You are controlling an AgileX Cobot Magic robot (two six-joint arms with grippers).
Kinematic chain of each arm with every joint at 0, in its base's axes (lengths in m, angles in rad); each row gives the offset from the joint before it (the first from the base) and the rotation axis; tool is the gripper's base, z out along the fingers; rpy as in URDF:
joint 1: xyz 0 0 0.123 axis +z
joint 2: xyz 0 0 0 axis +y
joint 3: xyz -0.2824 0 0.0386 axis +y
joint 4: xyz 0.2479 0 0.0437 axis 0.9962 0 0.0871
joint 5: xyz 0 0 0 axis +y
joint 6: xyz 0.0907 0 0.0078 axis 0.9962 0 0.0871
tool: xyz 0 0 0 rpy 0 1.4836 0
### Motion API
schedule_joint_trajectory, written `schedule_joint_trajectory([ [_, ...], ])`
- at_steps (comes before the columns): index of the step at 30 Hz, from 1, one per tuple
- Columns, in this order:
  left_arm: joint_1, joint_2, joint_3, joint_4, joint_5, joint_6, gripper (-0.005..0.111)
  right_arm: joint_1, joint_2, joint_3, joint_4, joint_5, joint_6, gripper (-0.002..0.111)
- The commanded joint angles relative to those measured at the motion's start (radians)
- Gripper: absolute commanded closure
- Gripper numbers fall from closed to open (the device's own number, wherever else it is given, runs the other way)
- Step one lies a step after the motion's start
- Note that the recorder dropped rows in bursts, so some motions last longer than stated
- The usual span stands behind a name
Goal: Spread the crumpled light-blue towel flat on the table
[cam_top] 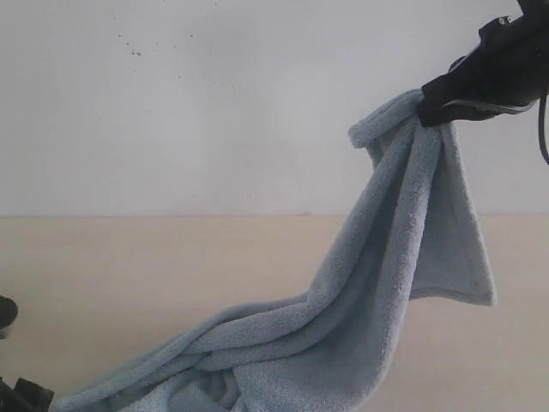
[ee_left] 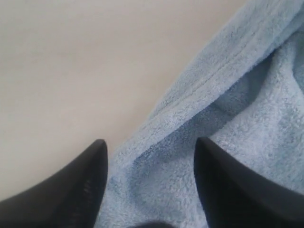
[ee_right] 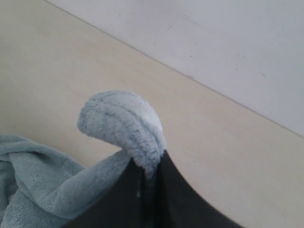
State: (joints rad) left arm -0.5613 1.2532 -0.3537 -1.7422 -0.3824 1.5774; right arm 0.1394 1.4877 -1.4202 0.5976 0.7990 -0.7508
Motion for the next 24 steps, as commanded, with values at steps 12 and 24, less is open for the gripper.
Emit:
schedule_joint_trajectory([
  [12,0.040,-0.303,-0.048,0.224,0.955,-0.391,0.054,0.000,-0.012,0.001,0.046,-0.004,-0.017,0.108],
  [24,0.040,-0.497,-0.281,2.130,1.256,-1.590,0.056,0.000,-0.012,0.001,0.074,0.017,-0.024,0.108],
])
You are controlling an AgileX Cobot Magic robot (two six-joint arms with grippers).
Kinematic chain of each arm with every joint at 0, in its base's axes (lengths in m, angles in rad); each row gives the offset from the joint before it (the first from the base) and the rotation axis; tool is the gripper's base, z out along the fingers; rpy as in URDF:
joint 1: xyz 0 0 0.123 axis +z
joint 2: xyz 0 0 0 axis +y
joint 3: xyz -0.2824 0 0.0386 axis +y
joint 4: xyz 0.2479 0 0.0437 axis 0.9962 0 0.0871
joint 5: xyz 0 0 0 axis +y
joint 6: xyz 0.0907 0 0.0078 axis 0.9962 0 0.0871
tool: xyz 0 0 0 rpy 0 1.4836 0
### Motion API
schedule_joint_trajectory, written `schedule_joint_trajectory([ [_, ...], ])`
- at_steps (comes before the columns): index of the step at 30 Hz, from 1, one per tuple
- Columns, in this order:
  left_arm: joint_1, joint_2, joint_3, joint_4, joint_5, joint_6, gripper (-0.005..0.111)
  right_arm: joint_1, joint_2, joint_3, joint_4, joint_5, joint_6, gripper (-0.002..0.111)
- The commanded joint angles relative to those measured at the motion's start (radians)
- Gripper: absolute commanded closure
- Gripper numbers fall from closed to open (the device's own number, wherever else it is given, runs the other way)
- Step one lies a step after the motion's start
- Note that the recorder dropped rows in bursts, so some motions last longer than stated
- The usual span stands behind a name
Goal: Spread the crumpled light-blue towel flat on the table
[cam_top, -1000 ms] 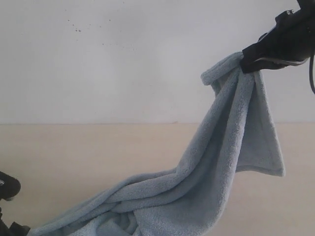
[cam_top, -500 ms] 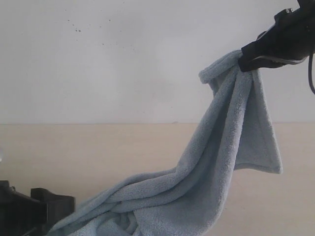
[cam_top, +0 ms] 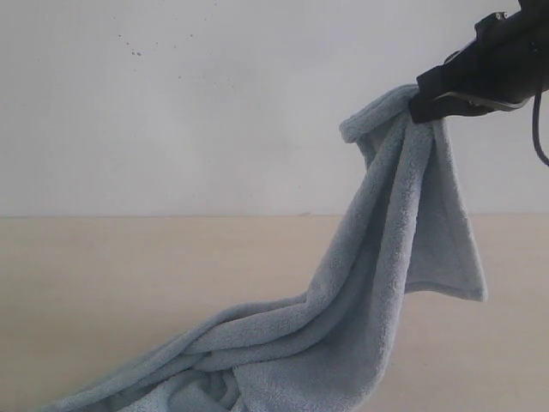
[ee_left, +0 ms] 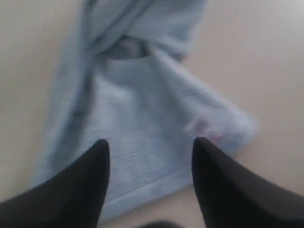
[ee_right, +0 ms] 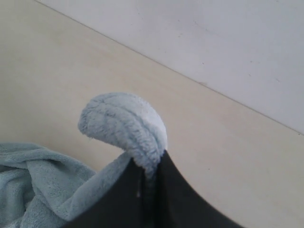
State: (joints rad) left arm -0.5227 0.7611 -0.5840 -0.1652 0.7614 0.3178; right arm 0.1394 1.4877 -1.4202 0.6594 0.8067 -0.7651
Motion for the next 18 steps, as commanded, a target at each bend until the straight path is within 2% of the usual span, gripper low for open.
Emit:
schedule_joint_trajectory([
  [1,0.002,0.013,-0.048,0.638,0.155,-0.368,0.056,0.000,-0.012,0.001,0.012,0.010,-0.010,0.108],
  [3,0.002,0.065,-0.038,0.690,0.236,-0.349,0.056,0.000,-0.012,0.001,0.012,0.011,-0.012,0.108],
  [5,0.003,0.133,-0.009,0.693,0.237,-0.285,0.056,0.000,-0.012,0.001,0.016,0.011,-0.014,0.108],
  [13,0.006,0.347,0.044,0.780,0.092,-0.387,0.056,0.000,-0.012,0.001,0.038,0.036,-0.030,0.108],
  [18,0.081,0.432,0.066,0.762,0.009,-0.400,0.057,0.000,-0.012,0.001,0.071,0.036,-0.056,0.108],
])
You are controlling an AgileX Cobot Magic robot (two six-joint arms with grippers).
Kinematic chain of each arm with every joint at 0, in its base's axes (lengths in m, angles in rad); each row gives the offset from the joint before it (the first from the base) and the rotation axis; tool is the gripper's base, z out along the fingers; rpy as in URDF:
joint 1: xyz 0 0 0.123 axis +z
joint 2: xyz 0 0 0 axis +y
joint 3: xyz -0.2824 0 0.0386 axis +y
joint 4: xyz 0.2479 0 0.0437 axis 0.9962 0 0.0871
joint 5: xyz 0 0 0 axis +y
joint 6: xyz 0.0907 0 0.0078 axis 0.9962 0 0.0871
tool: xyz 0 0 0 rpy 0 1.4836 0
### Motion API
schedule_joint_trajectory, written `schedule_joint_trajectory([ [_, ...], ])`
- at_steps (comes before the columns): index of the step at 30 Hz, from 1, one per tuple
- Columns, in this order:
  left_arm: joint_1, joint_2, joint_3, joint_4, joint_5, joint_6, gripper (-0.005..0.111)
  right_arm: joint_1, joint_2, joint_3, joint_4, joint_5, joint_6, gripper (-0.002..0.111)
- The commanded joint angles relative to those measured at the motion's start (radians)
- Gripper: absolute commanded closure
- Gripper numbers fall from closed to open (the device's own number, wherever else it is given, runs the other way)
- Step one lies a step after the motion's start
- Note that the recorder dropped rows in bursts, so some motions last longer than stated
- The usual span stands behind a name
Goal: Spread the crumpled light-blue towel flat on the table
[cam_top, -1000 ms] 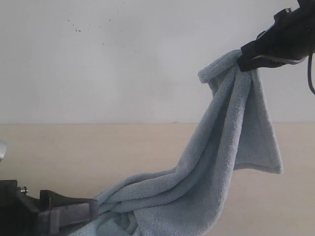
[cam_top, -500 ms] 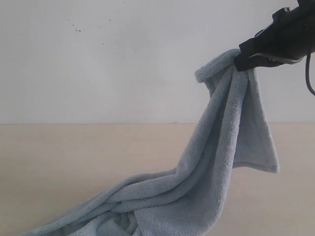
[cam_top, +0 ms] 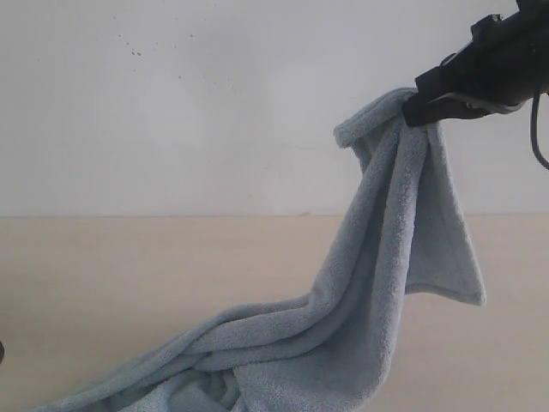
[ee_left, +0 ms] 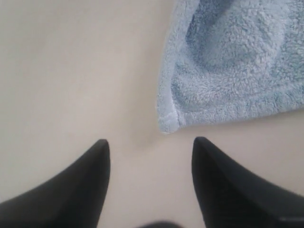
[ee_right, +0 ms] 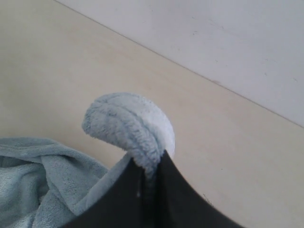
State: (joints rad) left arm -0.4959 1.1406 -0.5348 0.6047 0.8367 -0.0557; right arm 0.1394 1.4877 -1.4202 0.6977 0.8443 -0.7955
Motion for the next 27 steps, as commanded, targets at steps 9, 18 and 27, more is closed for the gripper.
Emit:
schedule_joint_trajectory([
  [9,0.219,0.114,0.017,-0.166,-0.163,0.062,0.057,0.000,-0.012,0.001,0.063,-0.004,-0.052,0.108],
  [18,0.257,0.195,0.014,-0.171,-0.201,0.063,0.058,0.000,-0.012,0.001,0.066,-0.006,-0.058,0.108],
  [27,0.257,0.315,0.014,-0.122,-0.265,0.029,0.059,0.000,-0.012,0.001,0.070,-0.004,-0.078,0.108],
])
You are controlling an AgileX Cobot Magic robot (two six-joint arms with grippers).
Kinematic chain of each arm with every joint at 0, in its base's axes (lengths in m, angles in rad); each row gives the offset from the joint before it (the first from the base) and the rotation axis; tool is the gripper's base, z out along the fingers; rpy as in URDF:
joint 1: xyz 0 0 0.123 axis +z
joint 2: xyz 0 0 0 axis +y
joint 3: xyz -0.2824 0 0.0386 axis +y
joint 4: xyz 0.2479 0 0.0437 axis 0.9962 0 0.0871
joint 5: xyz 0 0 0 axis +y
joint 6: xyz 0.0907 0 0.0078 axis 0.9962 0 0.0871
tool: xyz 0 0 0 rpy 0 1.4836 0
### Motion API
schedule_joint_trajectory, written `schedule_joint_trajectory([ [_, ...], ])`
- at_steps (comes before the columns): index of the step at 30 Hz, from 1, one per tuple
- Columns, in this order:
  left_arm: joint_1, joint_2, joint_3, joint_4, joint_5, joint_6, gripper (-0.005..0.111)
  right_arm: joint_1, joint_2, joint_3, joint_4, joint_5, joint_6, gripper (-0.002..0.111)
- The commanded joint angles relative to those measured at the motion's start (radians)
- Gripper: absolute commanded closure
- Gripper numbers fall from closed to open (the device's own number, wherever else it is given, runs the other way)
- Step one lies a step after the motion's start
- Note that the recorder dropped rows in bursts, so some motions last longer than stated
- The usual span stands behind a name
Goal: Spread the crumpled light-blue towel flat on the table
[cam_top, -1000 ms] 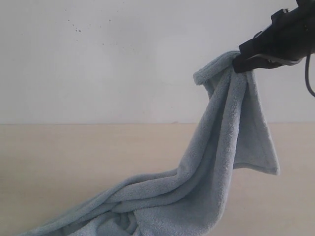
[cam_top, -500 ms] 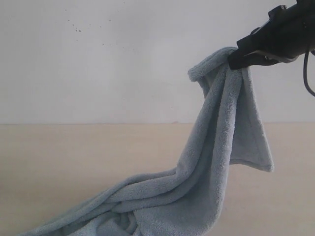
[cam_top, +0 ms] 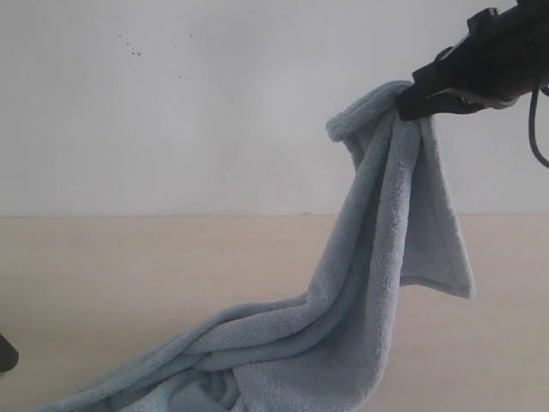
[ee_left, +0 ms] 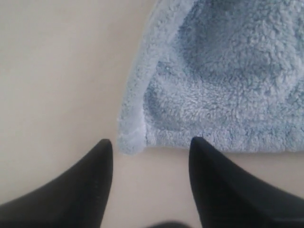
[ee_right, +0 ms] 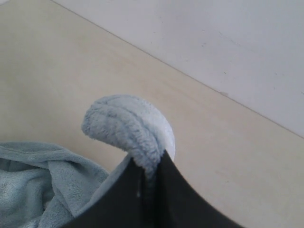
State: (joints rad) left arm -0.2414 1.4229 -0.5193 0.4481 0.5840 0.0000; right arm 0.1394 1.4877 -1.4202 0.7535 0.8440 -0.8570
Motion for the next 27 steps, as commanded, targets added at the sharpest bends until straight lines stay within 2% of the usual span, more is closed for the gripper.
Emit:
schedule_joint_trajectory([
  [1,0.002,0.034,-0.002,0.054,-0.013,-0.044,0.059,0.000,-0.012,0.001,0.017,-0.003,-0.019,0.108],
  [8,0.002,0.039,-0.002,0.277,-0.021,-0.282,0.059,0.000,-0.012,0.001,0.052,-0.001,-0.047,0.108],
  [27,0.002,0.139,-0.002,0.221,-0.072,-0.282,0.059,0.000,-0.012,0.001,0.077,0.013,-0.072,0.108],
])
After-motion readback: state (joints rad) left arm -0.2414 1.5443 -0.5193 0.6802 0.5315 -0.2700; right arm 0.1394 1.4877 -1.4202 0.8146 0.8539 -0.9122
